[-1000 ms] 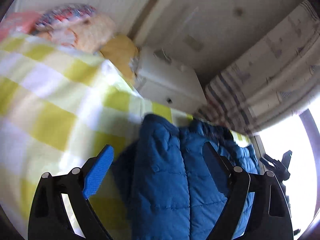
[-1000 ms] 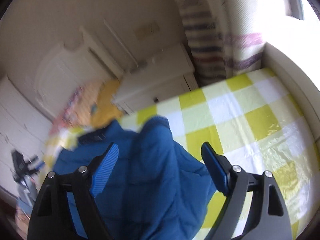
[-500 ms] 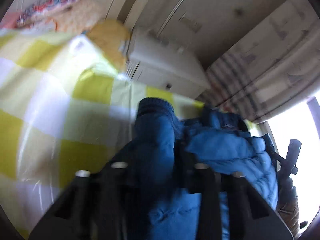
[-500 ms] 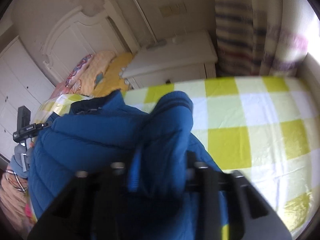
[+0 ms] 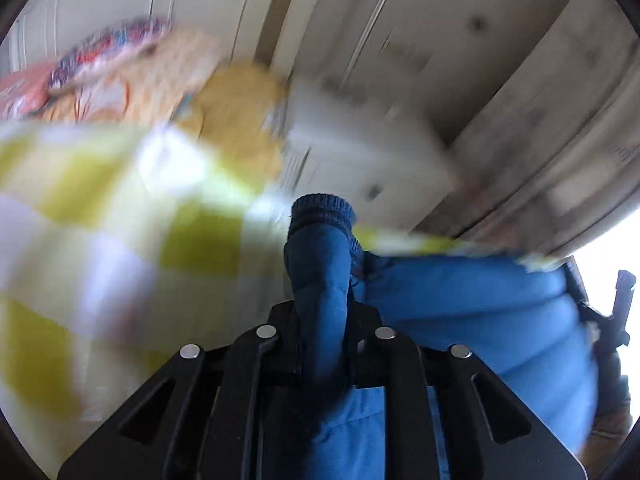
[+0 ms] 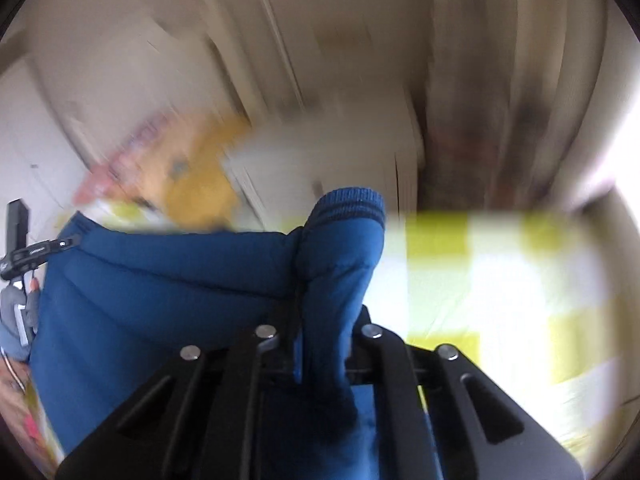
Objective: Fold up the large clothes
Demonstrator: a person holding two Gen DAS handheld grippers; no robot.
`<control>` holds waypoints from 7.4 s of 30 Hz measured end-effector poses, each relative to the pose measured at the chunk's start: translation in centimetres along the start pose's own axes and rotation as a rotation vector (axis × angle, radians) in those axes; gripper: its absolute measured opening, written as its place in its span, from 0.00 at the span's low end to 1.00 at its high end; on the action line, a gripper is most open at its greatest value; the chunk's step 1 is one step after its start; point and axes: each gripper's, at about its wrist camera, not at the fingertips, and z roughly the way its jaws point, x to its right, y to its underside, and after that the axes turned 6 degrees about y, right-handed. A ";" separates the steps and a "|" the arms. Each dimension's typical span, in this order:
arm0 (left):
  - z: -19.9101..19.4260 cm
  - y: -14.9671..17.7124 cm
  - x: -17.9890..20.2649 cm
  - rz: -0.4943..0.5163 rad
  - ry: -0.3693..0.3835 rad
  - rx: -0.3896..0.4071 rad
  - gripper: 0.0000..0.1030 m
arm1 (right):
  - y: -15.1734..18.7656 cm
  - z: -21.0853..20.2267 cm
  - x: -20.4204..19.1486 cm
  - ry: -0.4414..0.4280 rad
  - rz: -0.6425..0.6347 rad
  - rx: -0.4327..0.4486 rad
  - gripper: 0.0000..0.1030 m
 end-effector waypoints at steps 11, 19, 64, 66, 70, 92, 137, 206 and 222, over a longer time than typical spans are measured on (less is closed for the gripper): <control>-9.1 3.1 -2.1 -0.041 0.073 0.209 0.76 | 4.2 -10.4 2.8 -0.105 0.049 0.172 0.72; -19.2 16.5 -3.3 0.100 0.217 0.159 0.96 | 18.5 -18.4 5.0 -0.203 -0.016 0.185 0.76; -32.6 43.2 3.5 0.234 0.010 0.176 0.32 | 42.3 -32.5 2.7 -0.022 0.151 0.372 0.76; -34.6 41.7 4.2 0.247 -0.056 0.235 0.38 | 40.3 -34.2 1.6 0.007 0.135 0.449 0.77; -37.1 36.3 8.7 0.223 -0.073 0.425 0.96 | 35.3 -35.5 -6.1 0.000 -0.049 0.573 0.98; -9.1 22.4 10.9 0.177 -0.170 -0.007 0.96 | 22.2 -9.2 -19.3 0.159 -0.283 0.043 0.98; -4.3 22.1 22.3 0.397 -0.292 -0.014 0.96 | 19.9 -9.8 -9.0 0.074 -0.017 0.061 0.79; -14.7 33.1 17.1 0.361 -0.230 0.100 0.96 | 31.8 -15.2 -21.0 0.099 -0.479 0.116 0.98; -20.3 35.8 8.6 0.228 -0.271 0.212 0.96 | 32.2 -18.4 -8.8 0.178 -0.136 0.171 0.98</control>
